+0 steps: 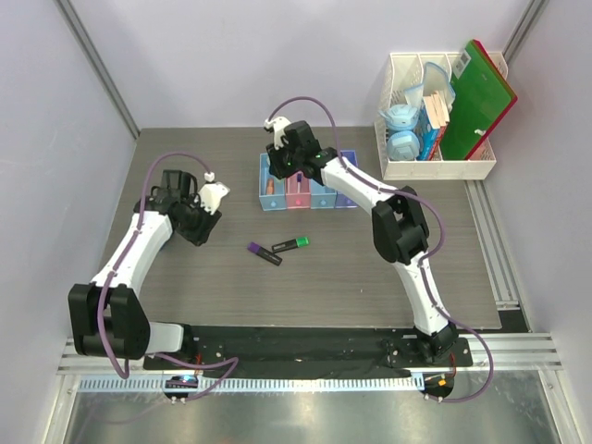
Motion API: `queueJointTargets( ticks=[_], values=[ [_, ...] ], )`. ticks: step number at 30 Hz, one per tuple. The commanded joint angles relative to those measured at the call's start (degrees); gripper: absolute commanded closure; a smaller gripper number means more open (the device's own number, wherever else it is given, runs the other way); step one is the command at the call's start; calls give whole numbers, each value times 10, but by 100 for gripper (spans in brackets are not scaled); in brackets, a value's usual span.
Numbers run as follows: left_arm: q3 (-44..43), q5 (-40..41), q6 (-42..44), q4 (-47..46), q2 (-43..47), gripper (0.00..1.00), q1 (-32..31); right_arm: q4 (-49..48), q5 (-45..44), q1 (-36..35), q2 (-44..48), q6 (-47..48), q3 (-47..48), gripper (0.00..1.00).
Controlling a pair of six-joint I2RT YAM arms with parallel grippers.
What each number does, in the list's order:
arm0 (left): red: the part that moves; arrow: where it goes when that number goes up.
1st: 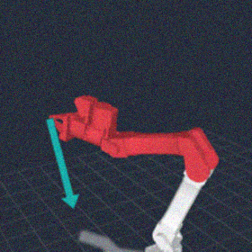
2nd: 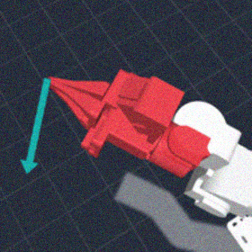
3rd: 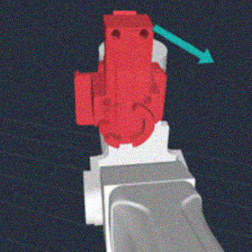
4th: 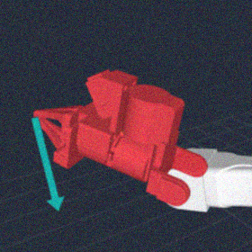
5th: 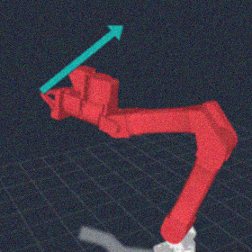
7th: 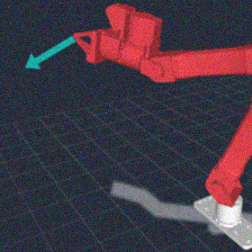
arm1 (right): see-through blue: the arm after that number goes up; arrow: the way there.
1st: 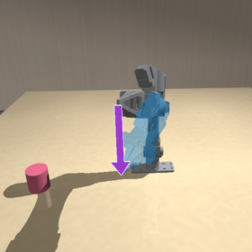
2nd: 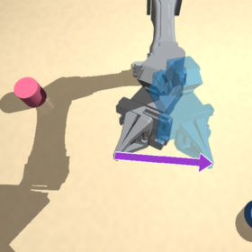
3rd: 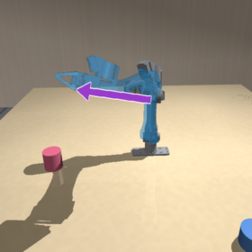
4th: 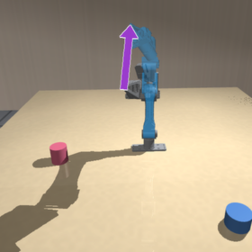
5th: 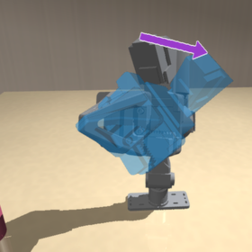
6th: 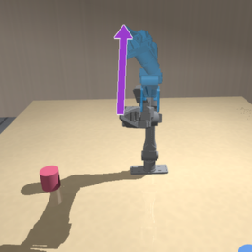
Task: Sort the stationery into containers
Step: Place the pen in the storage box.
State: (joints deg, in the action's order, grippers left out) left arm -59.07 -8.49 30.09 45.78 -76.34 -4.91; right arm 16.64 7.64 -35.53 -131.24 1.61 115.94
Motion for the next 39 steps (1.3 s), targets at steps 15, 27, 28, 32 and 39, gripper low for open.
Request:
queueJointTargets(
  ticks=[15,27,28,32,39],
  values=[
    [-12,-100,-22,12,-34,57,-1,-14,-3,-7,-17,6,21,67],
    [-22,-151,-28,-2,-54,57,-2,9,-69,-7,147,20,-127,41],
    [-24,-156,-26,-2,-53,57,-2,18,-71,-7,163,23,-140,43],
    [-25,-179,-20,-1,-57,57,-4,91,-22,-7,249,37,-231,49],
    [-52,-203,-9,10,-126,59,-50,162,77,-9,281,61,-359,59]
  ],
)
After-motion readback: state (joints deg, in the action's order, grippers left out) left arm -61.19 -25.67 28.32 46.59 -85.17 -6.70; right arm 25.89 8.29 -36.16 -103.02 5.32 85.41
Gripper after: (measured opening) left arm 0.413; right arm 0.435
